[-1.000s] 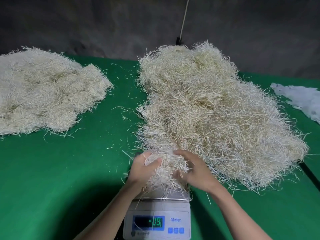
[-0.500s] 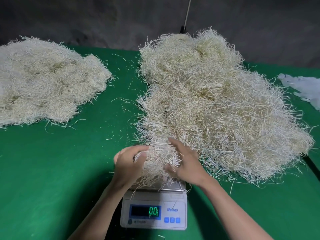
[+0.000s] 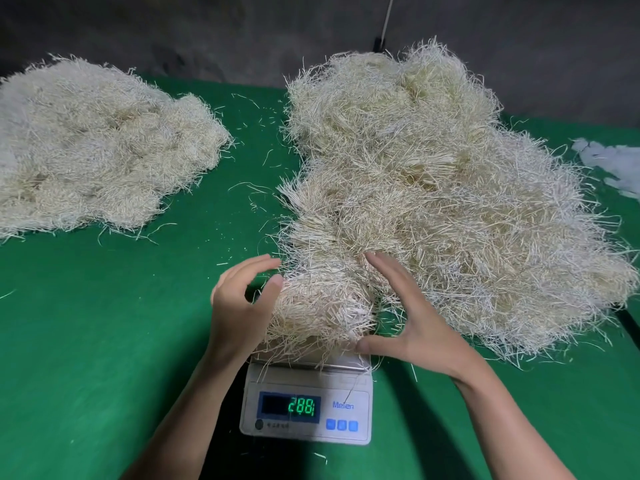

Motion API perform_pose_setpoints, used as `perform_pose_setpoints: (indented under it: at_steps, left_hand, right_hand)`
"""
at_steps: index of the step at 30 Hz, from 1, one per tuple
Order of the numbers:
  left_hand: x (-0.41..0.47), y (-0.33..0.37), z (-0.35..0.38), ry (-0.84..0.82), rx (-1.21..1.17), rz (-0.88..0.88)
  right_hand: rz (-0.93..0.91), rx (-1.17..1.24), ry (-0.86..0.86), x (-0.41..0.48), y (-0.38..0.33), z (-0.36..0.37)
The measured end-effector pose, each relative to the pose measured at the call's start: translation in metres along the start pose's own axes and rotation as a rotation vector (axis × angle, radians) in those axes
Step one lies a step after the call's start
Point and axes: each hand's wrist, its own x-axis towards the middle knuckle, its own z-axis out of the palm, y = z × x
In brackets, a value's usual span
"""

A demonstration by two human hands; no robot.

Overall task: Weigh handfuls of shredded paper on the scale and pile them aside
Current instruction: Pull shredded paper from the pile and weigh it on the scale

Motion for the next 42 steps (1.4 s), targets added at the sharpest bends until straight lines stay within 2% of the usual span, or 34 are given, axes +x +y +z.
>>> perform_pose_setpoints:
  at_steps: [8, 37, 39, 42]
  left_hand:
    - [-0.001, 0.012, -0.007, 0.031, -0.071, -0.003]
    - [0.001, 0.001, -0.002, 0.081, -0.049, -0.024]
    - [0.003, -0.01, 0.002, 0.085, -0.026, -0.089]
    - [0.006, -0.033, 0.01, -0.048, 0.123, -0.269]
  right_hand:
    - [-0.096, 0.114, 0.131, -0.004, -0.009, -0.009]
    - [-0.049, 0.084, 0.109, 0.003, 0.002, -0.006]
    - [0.009, 0.094, 0.062, 0.011, 0.006, 0.0]
    - [0.068, 0.028, -0.015, 0.034, 0.009, 0.012]
